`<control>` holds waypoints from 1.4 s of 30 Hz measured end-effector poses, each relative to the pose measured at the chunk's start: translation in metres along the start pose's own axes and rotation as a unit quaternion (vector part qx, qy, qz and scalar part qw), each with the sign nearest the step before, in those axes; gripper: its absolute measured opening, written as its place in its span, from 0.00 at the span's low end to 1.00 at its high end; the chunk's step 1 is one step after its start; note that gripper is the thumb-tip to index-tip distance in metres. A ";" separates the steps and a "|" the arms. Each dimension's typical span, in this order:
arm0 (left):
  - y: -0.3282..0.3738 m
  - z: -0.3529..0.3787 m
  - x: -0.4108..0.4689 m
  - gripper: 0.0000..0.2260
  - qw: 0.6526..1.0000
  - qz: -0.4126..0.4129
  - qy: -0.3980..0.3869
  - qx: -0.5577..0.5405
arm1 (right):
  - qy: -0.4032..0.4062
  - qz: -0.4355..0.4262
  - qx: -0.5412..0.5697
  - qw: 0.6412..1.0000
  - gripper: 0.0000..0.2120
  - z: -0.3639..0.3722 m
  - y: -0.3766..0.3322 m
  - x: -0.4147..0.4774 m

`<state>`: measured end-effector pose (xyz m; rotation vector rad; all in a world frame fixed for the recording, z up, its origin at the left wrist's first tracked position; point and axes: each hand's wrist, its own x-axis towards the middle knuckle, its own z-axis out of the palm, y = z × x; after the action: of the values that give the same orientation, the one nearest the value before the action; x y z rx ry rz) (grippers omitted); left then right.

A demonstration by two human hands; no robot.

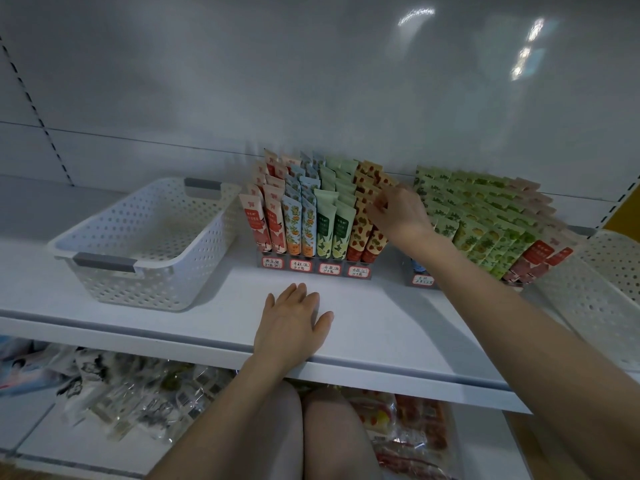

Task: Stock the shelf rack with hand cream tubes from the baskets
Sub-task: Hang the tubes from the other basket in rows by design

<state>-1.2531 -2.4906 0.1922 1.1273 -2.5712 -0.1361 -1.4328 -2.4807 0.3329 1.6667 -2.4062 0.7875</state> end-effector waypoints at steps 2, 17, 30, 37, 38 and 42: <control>-0.001 0.000 0.000 0.16 1.000 0.001 0.001 -0.002 | 0.000 0.001 -0.005 1.000 0.09 0.002 0.000 0.002; -0.002 0.005 0.001 0.25 1.000 0.004 0.018 -0.008 | 0.004 0.004 0.027 1.000 0.12 0.003 0.006 0.000; -0.001 0.004 0.001 0.27 1.000 0.003 0.025 -0.019 | 0.016 0.022 0.136 0.990 0.14 0.001 0.012 -0.006; -0.001 0.004 0.001 0.27 1.000 0.002 0.021 -0.012 | -0.015 0.052 0.134 0.989 0.15 -0.001 0.021 -0.020; -0.001 0.004 0.001 0.28 1.000 0.001 0.019 -0.010 | -0.017 0.047 0.125 0.991 0.14 0.000 0.023 -0.021; -0.002 0.004 0.000 0.24 1.000 -0.002 0.015 -0.006 | -0.006 0.015 0.099 0.995 0.13 0.003 0.025 -0.023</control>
<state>-1.2533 -2.4919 0.1885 1.1211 -2.5394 -0.1337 -1.4457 -2.4562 0.3132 1.7089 -2.4374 1.0556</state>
